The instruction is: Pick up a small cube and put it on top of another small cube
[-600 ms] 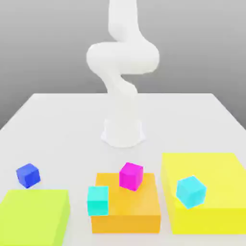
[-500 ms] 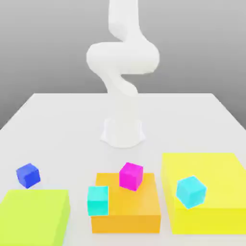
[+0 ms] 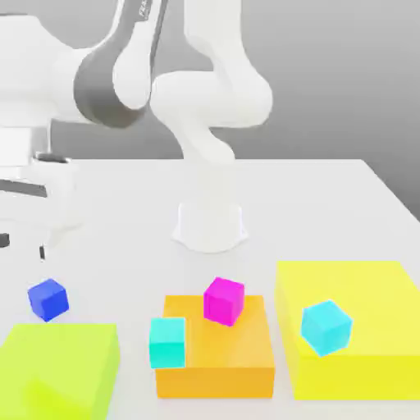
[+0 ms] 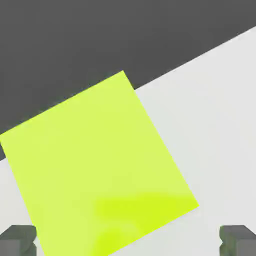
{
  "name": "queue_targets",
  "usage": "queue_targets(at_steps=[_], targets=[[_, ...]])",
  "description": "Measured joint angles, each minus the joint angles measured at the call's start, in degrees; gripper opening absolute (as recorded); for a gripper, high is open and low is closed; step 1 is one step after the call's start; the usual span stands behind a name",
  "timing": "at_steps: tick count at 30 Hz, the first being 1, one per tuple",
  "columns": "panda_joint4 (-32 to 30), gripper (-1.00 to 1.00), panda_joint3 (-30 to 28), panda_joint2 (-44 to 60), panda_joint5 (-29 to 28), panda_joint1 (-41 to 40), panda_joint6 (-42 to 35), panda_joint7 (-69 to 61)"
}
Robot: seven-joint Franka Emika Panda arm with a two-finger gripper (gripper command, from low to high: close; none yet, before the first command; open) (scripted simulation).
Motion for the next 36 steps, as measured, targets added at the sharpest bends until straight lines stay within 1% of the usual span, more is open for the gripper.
queue_targets(at_steps=[3,5,7,12,13,18,19,20,22,25,28,29,31,36], targets=[[-2.9,0.0,-1.8,6.2,1.3,-3.6,3.5,-2.1],[-3.6,0.0,-1.2,10.0,3.7,-5.1,5.8,-4.3],[-3.1,0.0,1.5,13.3,7.6,-7.3,8.0,-7.4],[-1.2,0.0,12.0,21.1,16.9,-15.8,13.7,-14.4],[-0.9,-1.0,13.7,22.2,18.1,-17.3,14.6,-15.4],[-0.9,-1.0,13.7,22.2,18.0,-17.3,14.5,-15.3],[-0.7,-1.0,14.6,22.8,18.5,-18.1,15.0,-15.7],[-0.9,-1.0,14.0,22.3,18.0,-17.5,14.6,-15.3],[-1.5,-1.0,11.0,20.0,15.1,-15.2,13.0,-13.1],[-2.7,-1.0,6.0,15.5,8.9,-11.6,9.8,-8.5],[-3.9,-1.0,2.3,10.7,2.5,-9.3,6.5,-3.6],[-3.7,-1.0,2.9,9.5,1.2,-8.3,5.2,-3.0],[-2.5,-1.0,6.0,7.7,-0.2,-4.7,2.2,-3.2],[1.7,-1.0,13.6,3.9,-2.0,9.5,-5.7,-5.7]])
